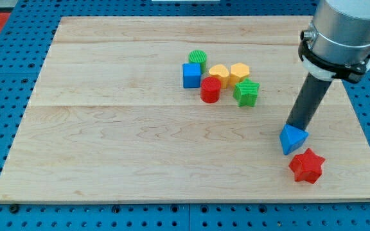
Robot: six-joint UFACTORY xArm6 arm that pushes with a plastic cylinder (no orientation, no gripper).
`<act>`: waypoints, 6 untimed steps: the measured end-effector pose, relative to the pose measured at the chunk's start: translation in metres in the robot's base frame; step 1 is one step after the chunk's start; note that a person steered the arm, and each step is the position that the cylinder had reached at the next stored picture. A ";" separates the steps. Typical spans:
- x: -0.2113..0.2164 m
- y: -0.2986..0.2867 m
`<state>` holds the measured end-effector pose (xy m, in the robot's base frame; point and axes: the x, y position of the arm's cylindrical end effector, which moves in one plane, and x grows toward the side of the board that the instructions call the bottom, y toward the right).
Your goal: Move your arm towards the red circle
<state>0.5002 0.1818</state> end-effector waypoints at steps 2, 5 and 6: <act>-0.037 -0.037; -0.093 -0.101; -0.099 -0.037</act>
